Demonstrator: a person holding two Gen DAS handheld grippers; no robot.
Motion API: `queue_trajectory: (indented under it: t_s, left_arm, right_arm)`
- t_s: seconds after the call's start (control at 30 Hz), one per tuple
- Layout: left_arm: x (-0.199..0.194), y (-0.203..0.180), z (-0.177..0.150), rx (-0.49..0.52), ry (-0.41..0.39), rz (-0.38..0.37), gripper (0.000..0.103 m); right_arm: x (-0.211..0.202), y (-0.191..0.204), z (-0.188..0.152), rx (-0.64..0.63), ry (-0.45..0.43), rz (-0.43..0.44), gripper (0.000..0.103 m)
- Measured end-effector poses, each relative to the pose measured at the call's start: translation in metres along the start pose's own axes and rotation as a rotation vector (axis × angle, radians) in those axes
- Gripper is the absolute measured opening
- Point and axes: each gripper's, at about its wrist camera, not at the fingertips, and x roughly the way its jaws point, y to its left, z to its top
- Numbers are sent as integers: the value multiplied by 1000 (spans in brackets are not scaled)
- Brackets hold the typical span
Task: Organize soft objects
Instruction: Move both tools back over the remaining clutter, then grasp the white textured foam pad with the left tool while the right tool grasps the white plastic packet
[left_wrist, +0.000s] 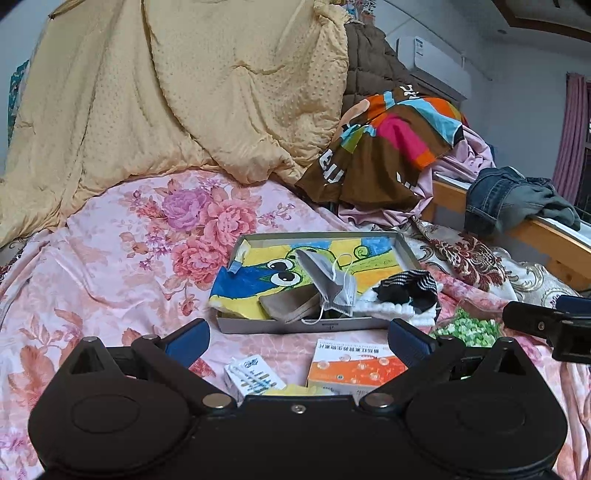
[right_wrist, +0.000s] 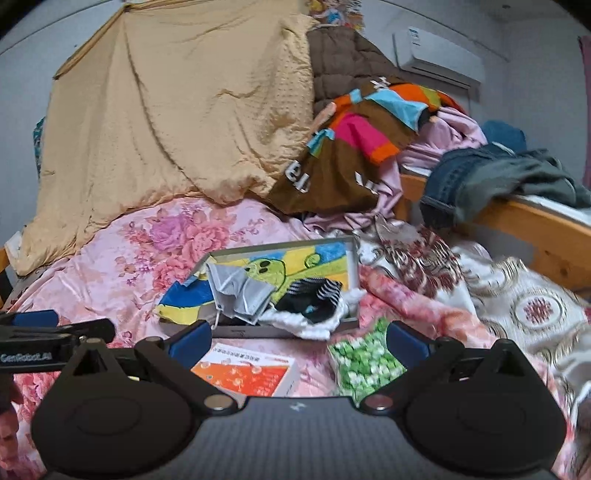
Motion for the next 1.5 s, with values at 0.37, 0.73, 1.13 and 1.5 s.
queue_trajectory:
  t_s: [0.37,0.73,1.13,1.5]
  left_arm:
    - [-31,22,-27,3,-11,-39,102]
    - [-55,37,-58,29,-4,-78,102]
    - [-58,66,-84,34,28,-79,102]
    - [-49,103,-105,18,118,-121,102]
  right_arm:
    - [-34,10,-26,50,-30,10,103]
    - [-53,33,-46,1,-31,48,103]
    - [-54,66,-75,-76,46,120,103]
    - [-43,101,-102,-162,149,223,103]
